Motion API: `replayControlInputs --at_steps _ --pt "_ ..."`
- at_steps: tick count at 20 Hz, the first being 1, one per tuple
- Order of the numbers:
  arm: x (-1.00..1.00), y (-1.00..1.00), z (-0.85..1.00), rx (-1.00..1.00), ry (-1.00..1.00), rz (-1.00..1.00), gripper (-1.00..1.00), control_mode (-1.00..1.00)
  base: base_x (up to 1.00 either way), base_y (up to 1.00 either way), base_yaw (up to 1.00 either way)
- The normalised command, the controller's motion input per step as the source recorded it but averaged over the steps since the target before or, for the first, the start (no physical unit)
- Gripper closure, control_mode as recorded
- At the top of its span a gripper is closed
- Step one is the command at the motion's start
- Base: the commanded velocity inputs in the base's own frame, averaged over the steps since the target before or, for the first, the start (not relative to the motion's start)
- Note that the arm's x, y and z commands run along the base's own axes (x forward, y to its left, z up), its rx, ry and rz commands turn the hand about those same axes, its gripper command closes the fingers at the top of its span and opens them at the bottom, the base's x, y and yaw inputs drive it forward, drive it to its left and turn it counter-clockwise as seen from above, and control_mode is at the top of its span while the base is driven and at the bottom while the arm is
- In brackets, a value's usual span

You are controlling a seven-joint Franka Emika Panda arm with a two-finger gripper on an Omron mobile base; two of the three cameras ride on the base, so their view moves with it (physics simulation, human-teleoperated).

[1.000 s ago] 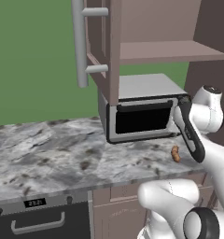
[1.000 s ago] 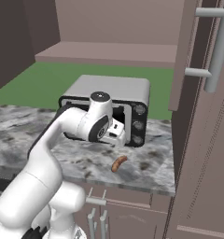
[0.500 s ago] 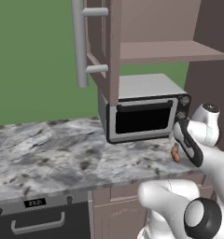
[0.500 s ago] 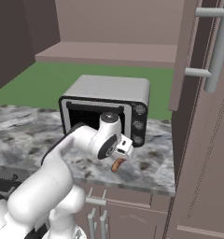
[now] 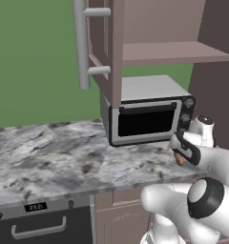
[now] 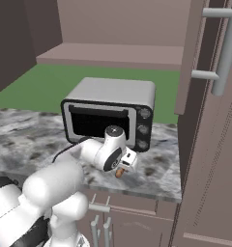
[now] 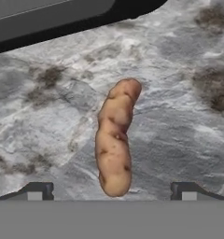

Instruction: Pick the potato from the counter and place it in the cabinet. Then close the cabinet.

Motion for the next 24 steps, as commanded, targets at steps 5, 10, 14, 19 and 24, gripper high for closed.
replayControlInputs --at_steps 5,10,14,19,24 --pt "0.09 0.00 -0.54 0.00 0.05 0.00 -1.00 -1.00 0.00 0.00 0.00" --pt "0.08 0.00 -0.41 0.00 0.06 0.00 -1.00 -1.00 0.00 0.00 0.00" --pt "0.01 0.00 -0.24 -0.02 0.05 0.00 1.00 -1.00 0.00 0.00 0.00" --pt "-0.06 0.00 -0.07 0.01 0.00 0.00 1.00 -1.00 0.00 0.00 0.00" --pt "-0.52 0.00 0.82 -0.03 -0.15 0.03 1.00 -1.00 0.00 0.00 0.00"
